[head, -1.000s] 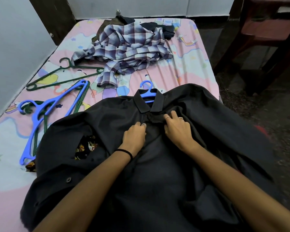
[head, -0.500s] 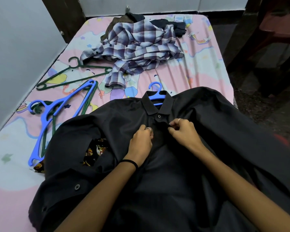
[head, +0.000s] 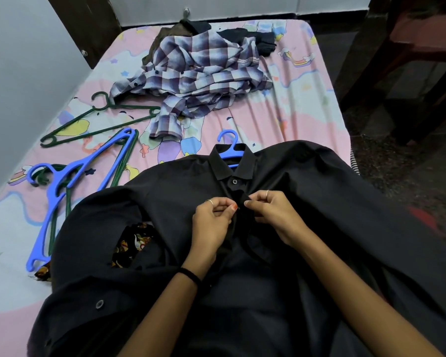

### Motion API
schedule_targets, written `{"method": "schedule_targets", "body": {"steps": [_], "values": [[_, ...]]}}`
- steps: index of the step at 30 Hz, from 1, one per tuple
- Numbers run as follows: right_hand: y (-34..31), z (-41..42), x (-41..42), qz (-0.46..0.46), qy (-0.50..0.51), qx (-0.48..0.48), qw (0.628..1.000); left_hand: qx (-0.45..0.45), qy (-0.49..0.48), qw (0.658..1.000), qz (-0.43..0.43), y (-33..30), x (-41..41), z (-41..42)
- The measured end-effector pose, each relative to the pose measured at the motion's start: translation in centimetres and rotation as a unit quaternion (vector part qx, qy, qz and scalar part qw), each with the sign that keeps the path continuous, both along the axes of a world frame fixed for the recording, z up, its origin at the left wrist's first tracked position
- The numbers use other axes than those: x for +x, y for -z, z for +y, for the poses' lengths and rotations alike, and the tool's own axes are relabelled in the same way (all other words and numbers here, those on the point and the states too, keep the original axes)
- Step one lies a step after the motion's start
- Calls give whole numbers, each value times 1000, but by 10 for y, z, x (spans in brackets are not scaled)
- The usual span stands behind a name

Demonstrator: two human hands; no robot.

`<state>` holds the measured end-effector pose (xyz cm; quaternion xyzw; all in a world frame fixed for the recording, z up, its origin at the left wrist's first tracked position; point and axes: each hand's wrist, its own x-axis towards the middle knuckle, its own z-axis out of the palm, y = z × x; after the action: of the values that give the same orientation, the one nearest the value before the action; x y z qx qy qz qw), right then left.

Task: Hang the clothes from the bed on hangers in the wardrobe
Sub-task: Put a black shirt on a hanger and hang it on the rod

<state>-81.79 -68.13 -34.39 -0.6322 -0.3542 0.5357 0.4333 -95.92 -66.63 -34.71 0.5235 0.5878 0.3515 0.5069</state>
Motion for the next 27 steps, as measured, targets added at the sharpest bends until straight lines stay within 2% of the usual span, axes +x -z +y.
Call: {"method": "schedule_targets", "body": {"steps": [3, 5, 8, 16, 19, 22, 27], "values": [[4, 0, 1, -39, -7, -9, 999, 90, -2, 992, 91, -4, -4, -5], [7, -1, 1, -91, -23, -15, 995, 134, 6, 983, 122, -5, -6, -8], [9, -2, 1, -115, -36, -28, 992, 104, 19, 989, 103, -2, -8, -12], [0, -4, -5, -32, -37, -26, 998, 40, -10, 999, 14, 0, -6, -12], [-1, -5, -7, -28, -34, -26, 999, 25, -17, 999, -10, -1, -2, -12], [1, -5, -8, -55, -27, -22, 998, 22, -20, 1000, -3, -1, 0, -12], [3, -7, -11, -142, 10, 1, 990, 63, -33, 995, 65, -6, 5, -15]]}}
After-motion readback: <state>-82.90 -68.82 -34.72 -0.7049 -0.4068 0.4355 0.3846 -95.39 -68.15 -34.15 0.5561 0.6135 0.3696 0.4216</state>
